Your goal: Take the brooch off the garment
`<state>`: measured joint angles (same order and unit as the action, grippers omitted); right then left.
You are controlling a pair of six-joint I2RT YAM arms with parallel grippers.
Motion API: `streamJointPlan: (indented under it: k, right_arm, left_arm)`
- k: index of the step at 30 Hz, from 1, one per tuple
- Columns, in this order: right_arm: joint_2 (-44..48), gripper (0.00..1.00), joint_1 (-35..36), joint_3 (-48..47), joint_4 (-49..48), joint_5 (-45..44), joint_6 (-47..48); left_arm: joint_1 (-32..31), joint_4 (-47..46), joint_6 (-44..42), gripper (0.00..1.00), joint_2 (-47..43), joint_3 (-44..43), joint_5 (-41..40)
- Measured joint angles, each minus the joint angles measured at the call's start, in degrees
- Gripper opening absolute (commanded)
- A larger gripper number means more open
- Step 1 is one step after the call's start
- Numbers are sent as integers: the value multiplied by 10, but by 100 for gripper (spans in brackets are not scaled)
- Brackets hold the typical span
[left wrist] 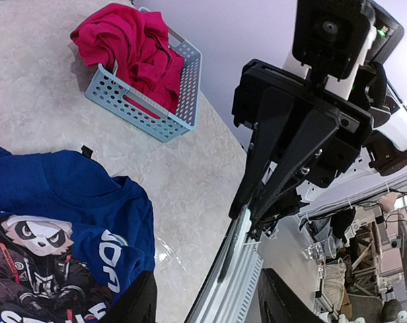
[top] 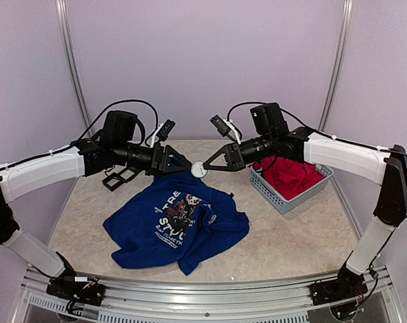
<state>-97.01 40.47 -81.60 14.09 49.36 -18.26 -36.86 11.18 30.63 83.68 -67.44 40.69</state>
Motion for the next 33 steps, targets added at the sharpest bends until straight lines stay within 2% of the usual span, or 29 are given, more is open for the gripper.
streamJointPlan:
  k: [6, 18, 21, 22, 28, 33]
  right_arm:
    - [-5, 0, 3, -5, 0, 3, -3]
    - [-12, 0, 7, -17, 2, 7, -3]
    - [-14, 0, 7, -19, 8, 6, -3]
    - [-14, 3, 7, -19, 9, 6, -3]
    - [-13, 41, 9, -12, -7, -4, -11]
    - [2, 59, 13, 27, -37, -21, -30]
  left_arm:
    - [-6, 0, -2, 34, 14, -5, 8]
    - [-15, -3, -2, 1, 16, -7, 18]
    - [-16, -2, -4, 0, 16, -7, 22]
    - [-17, -1, -4, 0, 16, -8, 22]
    - [-17, -6, 0, 0, 16, -7, 21]
    - [-10, -20, 9, 0, 14, -2, 19]
